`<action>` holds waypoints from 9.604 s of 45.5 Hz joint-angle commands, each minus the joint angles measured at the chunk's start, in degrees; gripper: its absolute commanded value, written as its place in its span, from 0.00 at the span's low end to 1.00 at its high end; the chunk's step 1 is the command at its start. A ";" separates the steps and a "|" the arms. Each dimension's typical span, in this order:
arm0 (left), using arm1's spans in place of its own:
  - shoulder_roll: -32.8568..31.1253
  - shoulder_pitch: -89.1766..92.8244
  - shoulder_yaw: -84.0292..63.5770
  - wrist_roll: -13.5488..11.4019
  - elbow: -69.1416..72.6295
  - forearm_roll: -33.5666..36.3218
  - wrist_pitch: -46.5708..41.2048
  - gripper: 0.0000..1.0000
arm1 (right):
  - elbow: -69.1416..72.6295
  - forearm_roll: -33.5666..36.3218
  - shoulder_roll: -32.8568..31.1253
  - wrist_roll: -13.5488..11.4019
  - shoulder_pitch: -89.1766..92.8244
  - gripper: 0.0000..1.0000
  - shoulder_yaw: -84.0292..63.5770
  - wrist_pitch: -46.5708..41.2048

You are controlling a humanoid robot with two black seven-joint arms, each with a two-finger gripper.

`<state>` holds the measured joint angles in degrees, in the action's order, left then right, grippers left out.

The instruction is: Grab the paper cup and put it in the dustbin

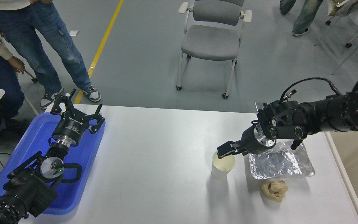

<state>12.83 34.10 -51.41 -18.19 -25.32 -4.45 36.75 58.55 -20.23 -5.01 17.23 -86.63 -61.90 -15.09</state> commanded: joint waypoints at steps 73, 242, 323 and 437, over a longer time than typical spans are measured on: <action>0.00 0.00 -0.01 0.00 0.00 -0.03 -0.01 1.00 | 24.58 3.53 -11.51 -7.82 -21.73 0.00 -4.90 1.48; 0.00 0.00 -0.01 0.00 0.00 0.06 -0.01 1.00 | -48.18 4.76 -31.03 -20.04 46.37 0.00 27.97 8.41; 0.00 0.00 -0.01 0.00 0.00 -0.03 -0.01 1.00 | -13.57 3.79 -42.36 -20.21 26.61 1.00 18.85 20.54; 0.00 0.00 0.08 0.00 0.00 0.05 -0.09 1.00 | 26.00 7.57 -11.51 -19.77 -50.22 1.00 -16.23 -29.91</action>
<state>12.83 34.05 -51.33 -18.19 -25.31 -4.44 36.63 84.74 -14.60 -15.89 -2.55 -136.57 -74.47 -44.99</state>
